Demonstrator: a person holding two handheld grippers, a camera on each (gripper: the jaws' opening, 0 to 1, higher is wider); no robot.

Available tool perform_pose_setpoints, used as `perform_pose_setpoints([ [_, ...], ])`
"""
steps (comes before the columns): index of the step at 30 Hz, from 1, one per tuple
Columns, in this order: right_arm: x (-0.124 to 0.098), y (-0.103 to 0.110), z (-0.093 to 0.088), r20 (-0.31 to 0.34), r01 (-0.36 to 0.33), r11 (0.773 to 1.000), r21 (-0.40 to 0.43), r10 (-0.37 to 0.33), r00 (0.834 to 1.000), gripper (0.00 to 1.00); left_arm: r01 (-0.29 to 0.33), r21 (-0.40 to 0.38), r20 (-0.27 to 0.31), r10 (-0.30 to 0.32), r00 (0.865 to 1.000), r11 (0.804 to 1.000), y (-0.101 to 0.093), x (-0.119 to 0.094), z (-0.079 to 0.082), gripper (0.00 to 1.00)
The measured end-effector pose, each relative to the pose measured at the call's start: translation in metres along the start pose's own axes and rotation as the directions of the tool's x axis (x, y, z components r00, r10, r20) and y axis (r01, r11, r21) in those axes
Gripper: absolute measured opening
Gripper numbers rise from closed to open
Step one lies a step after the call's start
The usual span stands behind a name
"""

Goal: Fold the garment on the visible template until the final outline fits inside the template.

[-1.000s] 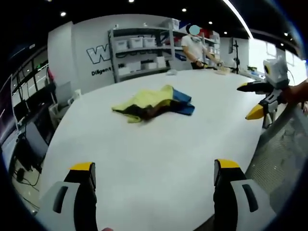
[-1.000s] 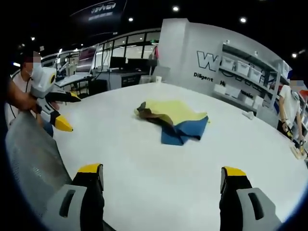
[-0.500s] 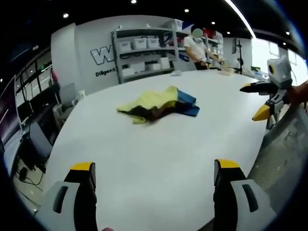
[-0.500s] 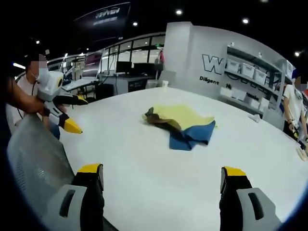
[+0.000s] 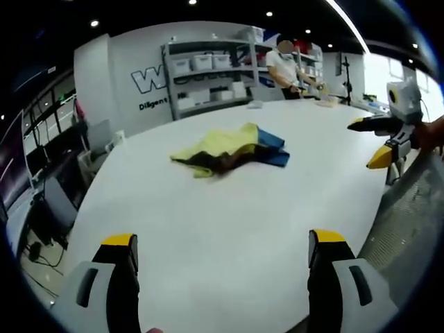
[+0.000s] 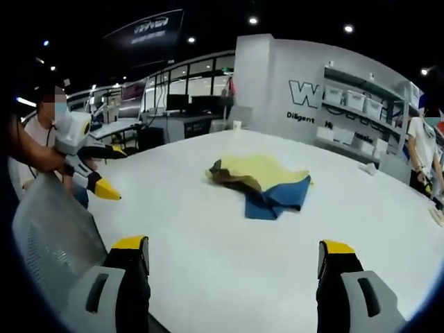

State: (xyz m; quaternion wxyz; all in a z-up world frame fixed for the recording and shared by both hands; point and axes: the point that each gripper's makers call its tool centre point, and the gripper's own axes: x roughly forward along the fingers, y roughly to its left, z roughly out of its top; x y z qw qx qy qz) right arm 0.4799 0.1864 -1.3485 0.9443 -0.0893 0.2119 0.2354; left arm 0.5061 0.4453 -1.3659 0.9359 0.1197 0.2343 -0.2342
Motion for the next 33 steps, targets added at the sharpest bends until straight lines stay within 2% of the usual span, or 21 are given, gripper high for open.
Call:
perform_pose_setpoints([
  [11, -0.001, -0.001, 0.003, 0.012, 0.006, 1.000, 0.001, -0.006, 1.000, 0.99, 0.012, -0.001, 0.021, -0.012, 1.000, 1.000, -0.002, -0.001, 0.005, 0.99],
  [14, 0.001, 0.000, 0.004, 0.010, -0.002, 1.000, 0.008, 0.002, 1.000, 0.99, 0.014, 0.014, 0.022, -0.014, 1.000, 1.000, -0.002, 0.000, 0.006, 0.99],
  [21, 0.002, 0.005, 0.005, 0.012, -0.026, 1.000, 0.003, 0.026, 1.000, 0.99, 0.014, -0.006, 0.017, -0.014, 1.000, 1.000, 0.000, 0.001, 0.005, 0.99],
  [24, 0.001, 0.003, 0.007, 0.014, -0.021, 1.000, 0.013, 0.021, 1.000, 0.99, 0.029, 0.001, 0.044, -0.029, 0.999, 1.000, -0.003, -0.001, 0.014, 0.99],
  [26, 0.001, 0.000, 0.007, 0.011, -0.021, 1.000, 0.021, 0.021, 1.000, 0.99, 0.032, 0.022, 0.031, -0.033, 0.999, 0.999, -0.003, 0.001, 0.016, 0.99],
  [33, 0.007, -0.008, 0.012, 0.010, -0.027, 1.000, -0.002, 0.027, 1.000, 0.98, 0.065, 0.063, 0.053, -0.068, 0.996, 0.996, -0.003, 0.013, 0.032, 0.99],
])
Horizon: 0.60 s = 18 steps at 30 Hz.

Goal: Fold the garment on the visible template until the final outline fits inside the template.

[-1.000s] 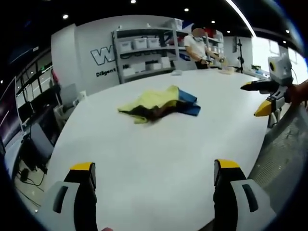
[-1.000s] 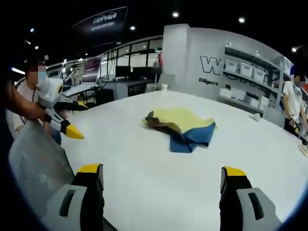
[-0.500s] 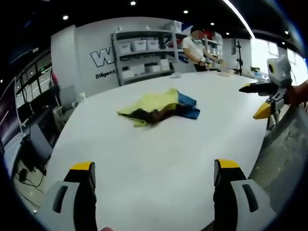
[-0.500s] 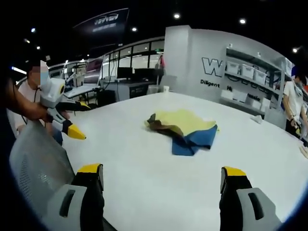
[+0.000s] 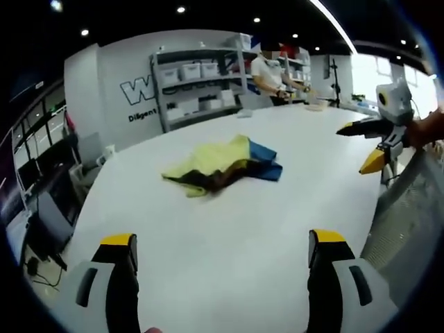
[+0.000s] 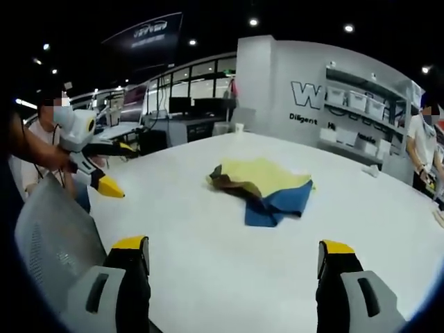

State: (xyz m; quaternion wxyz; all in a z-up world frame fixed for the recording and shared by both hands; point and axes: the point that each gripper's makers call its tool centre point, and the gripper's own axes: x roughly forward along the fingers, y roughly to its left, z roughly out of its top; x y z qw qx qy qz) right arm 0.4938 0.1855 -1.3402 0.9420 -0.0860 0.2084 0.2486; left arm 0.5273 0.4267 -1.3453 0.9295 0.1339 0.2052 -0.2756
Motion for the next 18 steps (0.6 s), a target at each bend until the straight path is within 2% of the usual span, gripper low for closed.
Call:
perform_pose_setpoints([
  [5, 0.007, -0.005, 0.006, -0.005, -0.014, 0.999, -0.044, 0.013, 1.000, 0.94, 0.042, 0.038, -0.002, -0.042, 0.999, 0.998, -0.003, 0.010, 0.004, 0.99],
  [8, 0.012, -0.008, 0.012, -0.003, -0.022, 0.998, -0.065, 0.022, 1.000, 0.91, 0.057, 0.073, -0.003, -0.057, 0.998, 0.996, -0.002, 0.015, 0.006, 0.97],
  [12, 0.019, -0.012, 0.018, -0.011, -0.030, 0.995, -0.098, 0.029, 1.000, 0.86, 0.065, 0.082, -0.005, -0.064, 0.998, 0.995, 0.002, 0.022, 0.009, 0.95],
  [18, 0.030, -0.019, 0.024, -0.028, -0.036, 0.990, -0.134, 0.032, 0.999, 0.78, 0.093, 0.121, -0.010, -0.093, 0.996, 0.988, 0.005, 0.032, 0.015, 0.89],
])
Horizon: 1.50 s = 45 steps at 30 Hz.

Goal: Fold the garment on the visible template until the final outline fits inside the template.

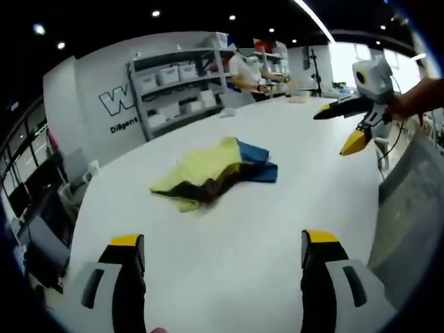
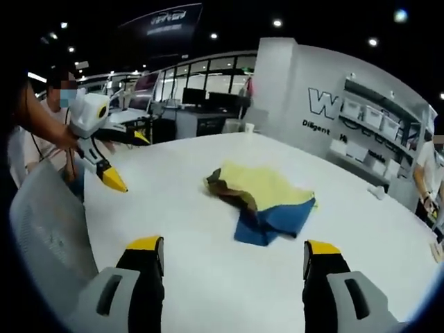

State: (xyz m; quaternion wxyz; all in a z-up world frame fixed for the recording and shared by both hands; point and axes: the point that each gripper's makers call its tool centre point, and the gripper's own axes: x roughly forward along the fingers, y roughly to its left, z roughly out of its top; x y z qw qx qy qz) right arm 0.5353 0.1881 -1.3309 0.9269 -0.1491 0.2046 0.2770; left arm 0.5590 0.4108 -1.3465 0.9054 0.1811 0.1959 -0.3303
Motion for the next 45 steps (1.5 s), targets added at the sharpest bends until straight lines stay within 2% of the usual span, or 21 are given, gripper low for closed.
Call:
perform_pose_setpoints([
  [9, 0.012, -0.006, -0.002, -0.026, -0.018, 0.999, -0.041, 0.017, 1.000, 0.59, 0.038, 0.044, -0.014, -0.037, 0.999, 0.998, 0.006, 0.015, 0.006, 0.83],
  [14, 0.021, -0.007, -0.003, -0.042, -0.027, 0.997, -0.066, 0.025, 0.999, 0.59, 0.063, 0.068, -0.022, -0.062, 0.998, 0.996, 0.007, 0.023, 0.009, 0.80],
  [17, 0.026, -0.009, -0.003, -0.046, -0.035, 0.997, -0.071, 0.031, 0.998, 0.58, 0.089, 0.117, -0.036, -0.085, 0.996, 0.989, 0.003, 0.028, 0.009, 0.79],
  [20, 0.030, -0.010, -0.002, -0.046, -0.040, 0.996, -0.080, 0.036, 0.998, 0.54, 0.104, 0.123, -0.041, -0.100, 0.994, 0.987, 0.001, 0.032, 0.010, 0.79],
  [24, 0.038, -0.012, -0.004, -0.066, -0.053, 0.986, -0.155, 0.044, 0.997, 0.48, 0.117, 0.131, -0.053, -0.111, 0.992, 0.984, 0.002, 0.040, 0.010, 0.76],
  [28, 0.044, -0.013, 0.000, -0.061, -0.057, 0.977, -0.205, 0.045, 0.997, 0.36, 0.125, 0.099, -0.057, -0.120, 0.991, 0.987, 0.004, 0.046, 0.011, 0.75],
  [36, 0.063, -0.017, 0.004, -0.070, -0.076, 0.974, -0.213, 0.062, 0.996, 0.30, 0.131, 0.095, -0.079, -0.124, 0.989, 0.987, 0.013, 0.062, 0.011, 0.66],
  [40, 0.075, -0.023, 0.002, -0.087, -0.078, 0.976, -0.205, 0.061, 0.994, 0.30, 0.139, 0.156, -0.097, -0.125, 0.987, 0.978, 0.016, 0.069, 0.011, 0.58],
  [45, 0.084, -0.032, -0.001, -0.107, -0.078, 0.978, -0.194, 0.058, 0.993, 0.25, 0.152, 0.164, -0.103, -0.137, 0.985, 0.975, 0.015, 0.079, 0.012, 0.55],
])
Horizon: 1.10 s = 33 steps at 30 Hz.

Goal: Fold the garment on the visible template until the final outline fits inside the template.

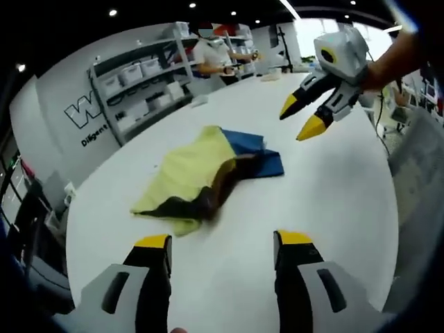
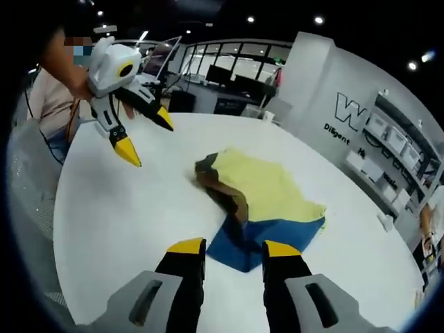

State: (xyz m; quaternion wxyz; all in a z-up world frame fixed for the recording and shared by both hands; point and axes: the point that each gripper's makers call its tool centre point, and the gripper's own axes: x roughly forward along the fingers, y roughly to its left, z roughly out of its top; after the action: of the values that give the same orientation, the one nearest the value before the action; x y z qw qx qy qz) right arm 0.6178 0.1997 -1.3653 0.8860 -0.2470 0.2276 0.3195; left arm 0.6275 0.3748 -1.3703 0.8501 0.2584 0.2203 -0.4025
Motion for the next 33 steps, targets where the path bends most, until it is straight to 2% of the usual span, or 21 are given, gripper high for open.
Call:
perform_pose_setpoints([
  [3, 0.007, -0.006, -0.002, -0.014, 0.006, 1.000, 0.027, -0.006, 1.000, 0.23, 0.005, 0.036, -0.007, -0.005, 1.000, 0.999, 0.002, 0.007, 0.002, 0.51],
  [9, 0.018, -0.010, -0.004, -0.023, 0.002, 0.998, 0.063, -0.001, 1.000, 0.20, 0.018, 0.066, -0.014, -0.017, 1.000, 0.998, 0.005, 0.022, 0.005, 0.48],
  [14, 0.028, -0.011, -0.006, -0.036, -0.013, 0.998, 0.056, 0.015, 0.999, 0.20, 0.015, 0.078, -0.027, -0.013, 1.000, 0.997, 0.011, 0.032, 0.005, 0.42],
  [17, 0.035, -0.011, -0.011, -0.057, -0.023, 0.997, 0.070, 0.027, 0.998, 0.20, 0.022, 0.076, -0.033, -0.019, 0.999, 0.997, 0.012, 0.039, 0.004, 0.42],
  [22, 0.045, -0.012, -0.015, -0.071, -0.028, 0.997, 0.071, 0.033, 0.997, 0.19, 0.044, 0.114, -0.053, -0.039, 0.998, 0.992, 0.010, 0.050, 0.004, 0.41],
  [33, 0.072, -0.010, -0.020, -0.113, -0.055, 0.997, 0.051, 0.060, 0.992, 0.15, 0.065, 0.154, -0.080, -0.053, 0.995, 0.986, 0.018, 0.072, -0.001, 0.37],
])
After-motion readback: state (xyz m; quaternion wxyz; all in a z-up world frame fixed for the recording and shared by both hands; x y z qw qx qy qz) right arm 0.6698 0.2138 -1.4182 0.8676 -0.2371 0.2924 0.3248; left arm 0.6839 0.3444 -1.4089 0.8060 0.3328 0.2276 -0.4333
